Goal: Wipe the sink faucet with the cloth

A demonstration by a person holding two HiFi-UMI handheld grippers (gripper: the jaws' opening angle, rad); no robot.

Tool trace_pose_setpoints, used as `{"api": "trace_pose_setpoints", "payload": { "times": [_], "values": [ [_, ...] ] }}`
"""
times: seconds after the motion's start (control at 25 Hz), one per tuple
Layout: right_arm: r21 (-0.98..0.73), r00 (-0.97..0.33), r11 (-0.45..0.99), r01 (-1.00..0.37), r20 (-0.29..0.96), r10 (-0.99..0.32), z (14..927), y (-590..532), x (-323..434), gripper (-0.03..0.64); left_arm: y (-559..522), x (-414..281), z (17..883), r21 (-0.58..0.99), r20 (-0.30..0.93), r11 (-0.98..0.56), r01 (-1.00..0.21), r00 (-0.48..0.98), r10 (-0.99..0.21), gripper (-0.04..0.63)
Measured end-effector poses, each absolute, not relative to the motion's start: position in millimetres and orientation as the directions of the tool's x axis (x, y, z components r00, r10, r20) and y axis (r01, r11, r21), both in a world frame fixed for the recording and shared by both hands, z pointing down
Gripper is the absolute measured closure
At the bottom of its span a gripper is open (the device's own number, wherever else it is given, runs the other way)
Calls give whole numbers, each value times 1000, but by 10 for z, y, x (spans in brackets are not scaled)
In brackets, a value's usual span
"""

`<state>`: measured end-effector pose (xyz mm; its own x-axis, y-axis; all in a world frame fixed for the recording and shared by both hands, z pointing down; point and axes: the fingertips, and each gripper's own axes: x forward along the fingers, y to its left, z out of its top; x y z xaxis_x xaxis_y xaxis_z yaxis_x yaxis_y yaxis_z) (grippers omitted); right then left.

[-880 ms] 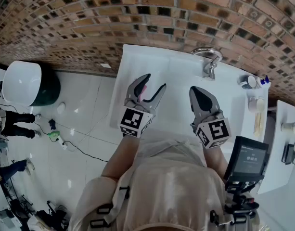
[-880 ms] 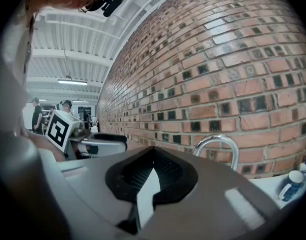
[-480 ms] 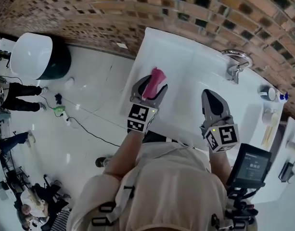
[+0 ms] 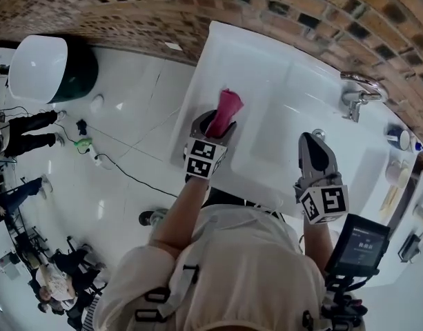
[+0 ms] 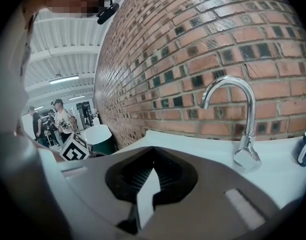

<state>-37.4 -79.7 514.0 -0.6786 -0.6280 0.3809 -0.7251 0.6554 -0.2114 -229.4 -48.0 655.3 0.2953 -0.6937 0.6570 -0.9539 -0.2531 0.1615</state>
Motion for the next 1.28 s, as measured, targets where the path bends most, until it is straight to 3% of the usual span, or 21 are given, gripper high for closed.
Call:
{"api": "trace_pose_setpoints", "payload": {
  "times": [0.12,0.2,0.28,0.64,1.12,1.28],
  "values": [
    [-217,-671,647,-731,399,-625,5280,-832,-351,624,-523,-2341,6791,157,688,-245,-957,284,-668,359],
    [-220,-669,645,-732,412,-618,5335,-838,-345,626,-532,-2411,6861,116,711,-235,-965,246,-658,437],
    [-223,-667,642,-733,421,-615,5359,-855,-332,624,-537,-2449,6870,73,724,-227,-971,208,-658,472],
    [-192,-680,663,-723,368,-635,5062,-970,-263,624,-606,-2437,6774,145,730,-197,-970,239,-640,514],
    [-92,-588,588,-803,278,-759,4365,-1012,708,624,-1540,-1110,5350,213,451,-354,-911,413,-791,512],
    [-82,-554,554,-829,256,-792,4255,-986,1042,624,-1902,-665,5118,194,408,-390,-900,436,-802,511]
  ]
}}
